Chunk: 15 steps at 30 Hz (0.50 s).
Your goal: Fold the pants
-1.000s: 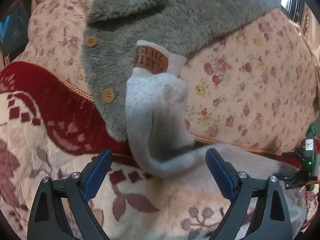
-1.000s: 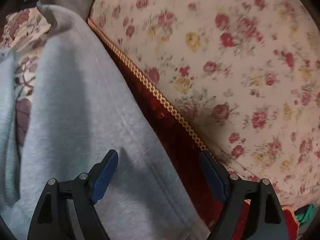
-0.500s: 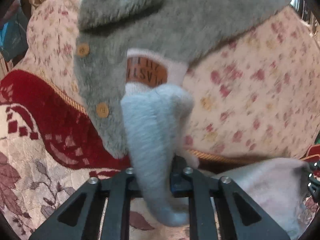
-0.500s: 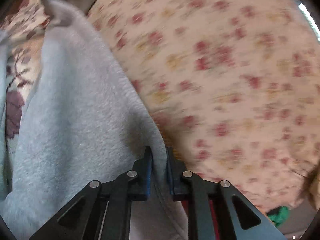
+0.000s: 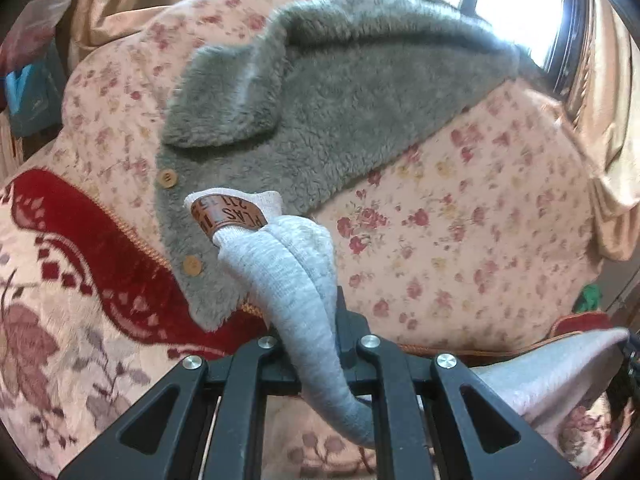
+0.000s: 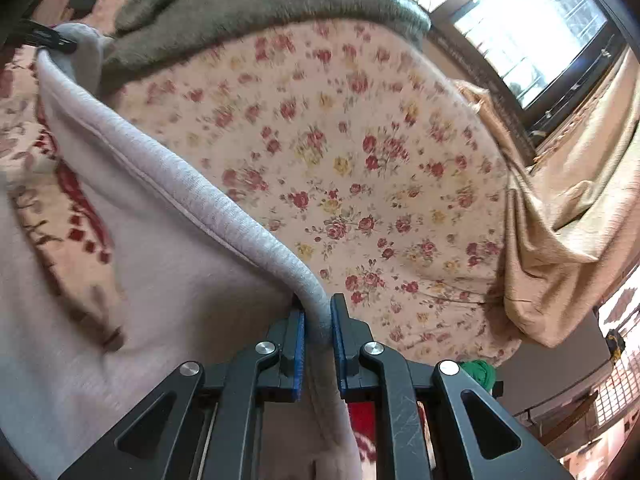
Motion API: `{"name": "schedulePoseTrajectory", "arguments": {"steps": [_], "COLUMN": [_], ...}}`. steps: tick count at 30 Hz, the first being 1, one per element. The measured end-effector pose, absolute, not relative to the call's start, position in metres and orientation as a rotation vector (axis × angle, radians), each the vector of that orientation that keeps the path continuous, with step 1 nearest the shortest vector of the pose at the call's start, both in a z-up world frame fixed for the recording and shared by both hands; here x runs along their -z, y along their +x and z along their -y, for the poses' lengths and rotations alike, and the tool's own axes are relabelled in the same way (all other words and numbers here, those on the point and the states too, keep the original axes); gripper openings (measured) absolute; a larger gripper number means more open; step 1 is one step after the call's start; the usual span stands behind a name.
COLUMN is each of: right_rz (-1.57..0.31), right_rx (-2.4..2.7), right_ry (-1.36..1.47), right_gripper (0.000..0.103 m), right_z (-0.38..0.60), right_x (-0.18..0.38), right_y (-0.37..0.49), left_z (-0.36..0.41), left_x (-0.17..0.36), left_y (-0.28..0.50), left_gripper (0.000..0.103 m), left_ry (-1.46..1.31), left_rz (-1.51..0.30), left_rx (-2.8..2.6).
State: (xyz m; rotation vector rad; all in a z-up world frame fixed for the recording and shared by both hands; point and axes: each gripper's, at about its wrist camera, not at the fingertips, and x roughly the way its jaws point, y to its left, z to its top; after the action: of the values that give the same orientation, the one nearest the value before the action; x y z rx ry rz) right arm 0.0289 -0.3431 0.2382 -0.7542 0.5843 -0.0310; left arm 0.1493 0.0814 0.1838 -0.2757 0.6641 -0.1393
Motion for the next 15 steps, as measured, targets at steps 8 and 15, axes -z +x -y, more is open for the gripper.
{"name": "schedulePoseTrajectory", "arguments": {"steps": [8,15], "right_rz": [-0.628,-0.813], "right_rx": [-0.139,-0.252], "right_ry": [-0.751,-0.718], "right_gripper": [0.011,0.011], "right_z": [0.303,0.283], "right_x": [-0.183,-0.086], "right_y": [-0.083,-0.138], "left_z": [-0.135,-0.168], "left_x": [-0.137,-0.055], "left_y": [0.029,-0.043], "left_gripper": [0.01,0.011], "left_ry": [-0.312,-0.436], "left_rz": [-0.685,-0.797], "left_rx": [0.076,0.021]}}
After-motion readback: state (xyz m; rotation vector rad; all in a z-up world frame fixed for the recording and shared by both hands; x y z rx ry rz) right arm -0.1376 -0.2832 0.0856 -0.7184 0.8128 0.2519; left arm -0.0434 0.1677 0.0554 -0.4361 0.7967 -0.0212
